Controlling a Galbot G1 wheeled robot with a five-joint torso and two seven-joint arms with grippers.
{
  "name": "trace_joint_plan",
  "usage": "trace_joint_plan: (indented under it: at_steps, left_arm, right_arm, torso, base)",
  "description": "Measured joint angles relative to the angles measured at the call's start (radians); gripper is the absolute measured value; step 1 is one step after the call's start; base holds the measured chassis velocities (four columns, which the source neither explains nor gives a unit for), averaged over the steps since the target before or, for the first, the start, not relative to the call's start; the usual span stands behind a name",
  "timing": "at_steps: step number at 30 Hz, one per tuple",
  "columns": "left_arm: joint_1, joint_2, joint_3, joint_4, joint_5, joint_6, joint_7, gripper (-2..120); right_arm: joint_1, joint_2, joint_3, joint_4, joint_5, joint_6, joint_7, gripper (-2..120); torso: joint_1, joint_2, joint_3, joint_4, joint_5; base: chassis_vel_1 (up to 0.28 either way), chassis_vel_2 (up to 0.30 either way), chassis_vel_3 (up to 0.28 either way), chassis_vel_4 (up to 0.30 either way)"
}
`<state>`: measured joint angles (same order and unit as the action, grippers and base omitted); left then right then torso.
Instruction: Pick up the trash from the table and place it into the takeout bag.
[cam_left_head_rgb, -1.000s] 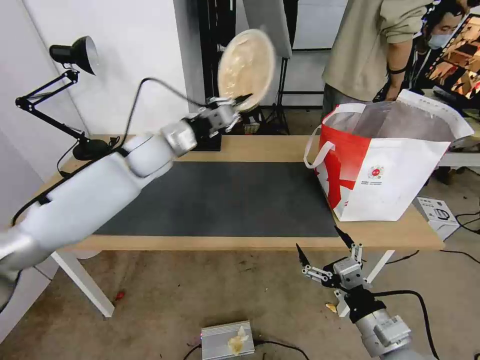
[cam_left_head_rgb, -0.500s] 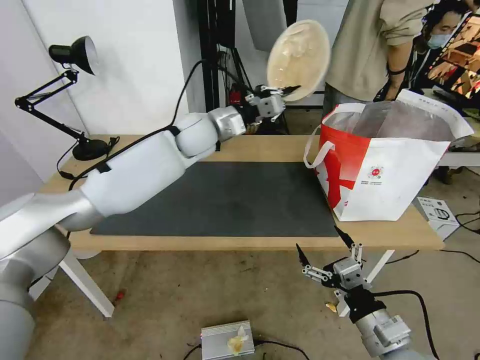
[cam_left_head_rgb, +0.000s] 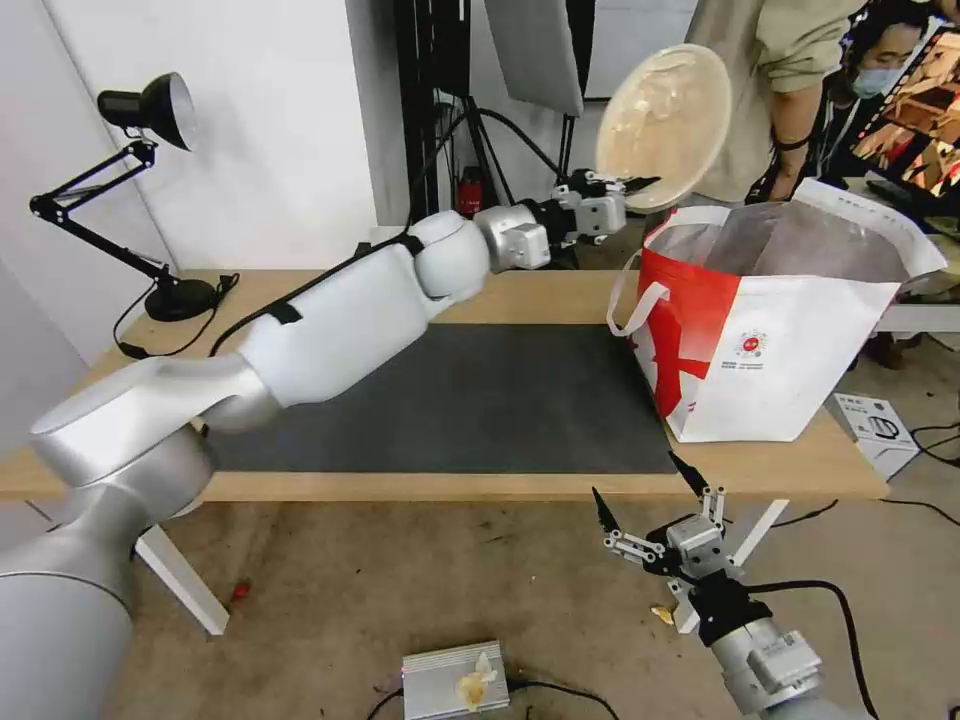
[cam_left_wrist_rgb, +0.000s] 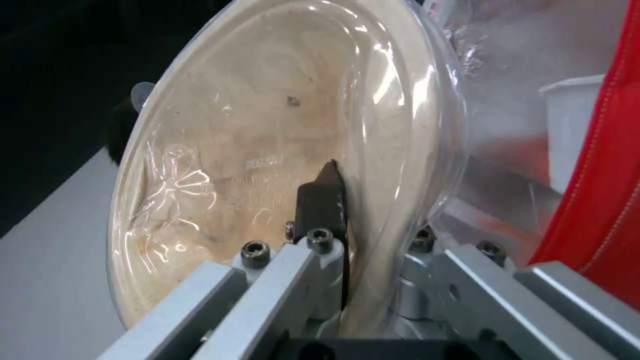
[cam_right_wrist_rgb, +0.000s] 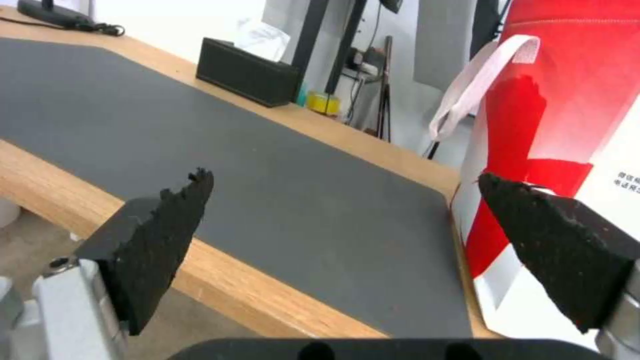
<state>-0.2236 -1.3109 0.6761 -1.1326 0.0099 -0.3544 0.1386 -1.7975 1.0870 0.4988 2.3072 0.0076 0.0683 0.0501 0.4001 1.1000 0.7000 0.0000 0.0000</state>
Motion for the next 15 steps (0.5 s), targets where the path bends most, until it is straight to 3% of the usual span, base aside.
trace_joint_plan:
  at_steps: [6,15]
  left_arm:
    - [0.005,-0.032,-0.001,0.035,0.027,-0.015,0.010,3]
    - [0.022,-0.135,-0.051,0.158,0.157,-0.084,0.050,3]
  right_arm:
    - [0.000,0.000,0.000,0.000,0.000,0.000,0.000,100]
    - [0.000,0.000,0.000,0.000,0.000,0.000,0.000,100]
  torso:
    - [0.000,0.000,0.000,0.0001,0.0000]
    - [0.000,0.000,0.000,-0.0001,0.0001]
  base:
    - [0.000,0.000,0.000,0.000]
    - [0.000,0.000,0.000,0.000]
